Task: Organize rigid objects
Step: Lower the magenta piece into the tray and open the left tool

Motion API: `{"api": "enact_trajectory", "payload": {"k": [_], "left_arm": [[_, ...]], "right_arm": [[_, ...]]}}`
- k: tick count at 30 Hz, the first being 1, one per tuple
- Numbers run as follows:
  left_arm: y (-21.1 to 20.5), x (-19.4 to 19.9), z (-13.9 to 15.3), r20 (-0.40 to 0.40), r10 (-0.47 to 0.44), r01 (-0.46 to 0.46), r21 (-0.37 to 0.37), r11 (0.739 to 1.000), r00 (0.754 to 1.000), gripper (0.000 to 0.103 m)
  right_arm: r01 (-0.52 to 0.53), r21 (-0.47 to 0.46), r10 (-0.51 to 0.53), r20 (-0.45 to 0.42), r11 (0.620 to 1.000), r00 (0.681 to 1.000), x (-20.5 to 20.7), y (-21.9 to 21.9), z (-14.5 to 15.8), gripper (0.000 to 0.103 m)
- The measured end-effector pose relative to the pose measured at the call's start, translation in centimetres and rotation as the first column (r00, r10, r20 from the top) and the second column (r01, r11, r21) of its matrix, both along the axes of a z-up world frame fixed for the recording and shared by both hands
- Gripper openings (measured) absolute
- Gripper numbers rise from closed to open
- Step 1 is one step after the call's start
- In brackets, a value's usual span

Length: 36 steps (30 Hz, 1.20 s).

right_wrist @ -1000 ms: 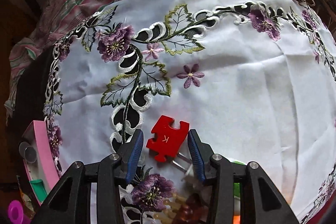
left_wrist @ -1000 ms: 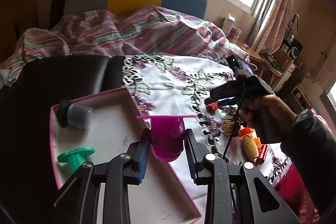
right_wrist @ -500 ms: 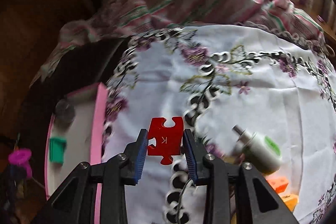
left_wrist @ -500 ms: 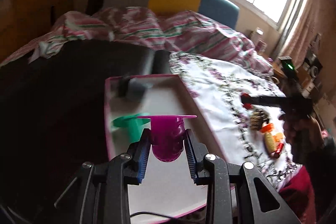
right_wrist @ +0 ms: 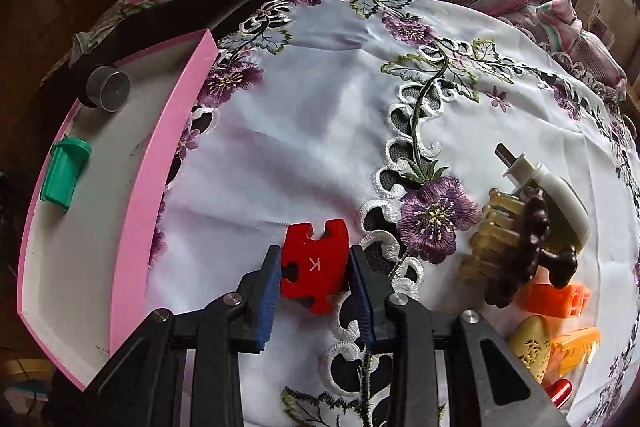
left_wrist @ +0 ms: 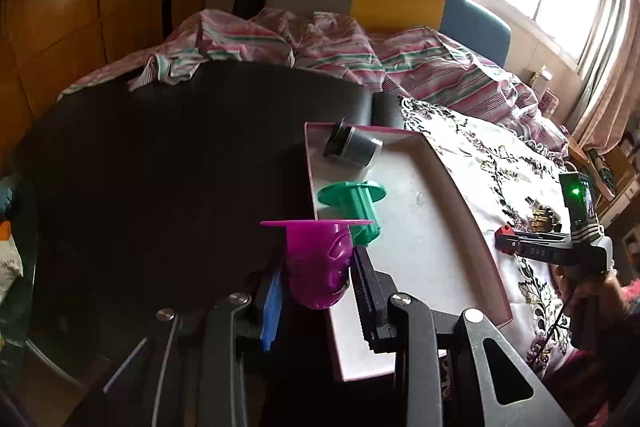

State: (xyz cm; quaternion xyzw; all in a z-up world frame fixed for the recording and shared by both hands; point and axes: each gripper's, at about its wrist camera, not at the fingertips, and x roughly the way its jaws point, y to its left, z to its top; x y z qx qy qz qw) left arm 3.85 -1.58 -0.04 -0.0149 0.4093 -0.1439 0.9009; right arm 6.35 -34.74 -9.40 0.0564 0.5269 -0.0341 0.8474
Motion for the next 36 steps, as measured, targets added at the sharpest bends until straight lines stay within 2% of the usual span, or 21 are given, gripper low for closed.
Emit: {"api": "enact_trajectory", "payload": {"k": [10,19,26,32,36], "left_arm": [[-3.7,0.1,0.9,0.035,-0.092,0.09,0.031,0.995,0.995,0.033],[-6.5,0.7,0.3,0.003,-0.15,0.15,0.019,0.988,0.989,0.033],[-8.0,2.7,-0.8,-0.049,-0.169,0.168,-0.027,0.985,0.984,0.033],[-8.9,5.9,-1.2,-0.09,-0.185,0.174,-0.114,0.978,0.979,0.033],[-10.1,7.7,-1.7,-0.103,-0.205,0.192,-0.12,0.974,0.973,0.033]], "right_arm": [[0.01,0.027,-0.01,-0.008,1.0,1.0,0.1,-0.3,-0.1,0.032],[0.006,0.026,-0.005,-0.013,1.0,1.0,0.2,-0.3,-0.2,0.033],[0.003,0.021,-0.002,-0.015,1.0,1.0,0.3,-0.2,-0.2,0.033],[-0.006,0.004,0.006,-0.011,1.0,1.0,0.2,-0.1,-0.3,0.033],[-0.016,-0.009,0.016,-0.01,1.0,1.0,0.3,0.1,-0.3,0.032]]}}
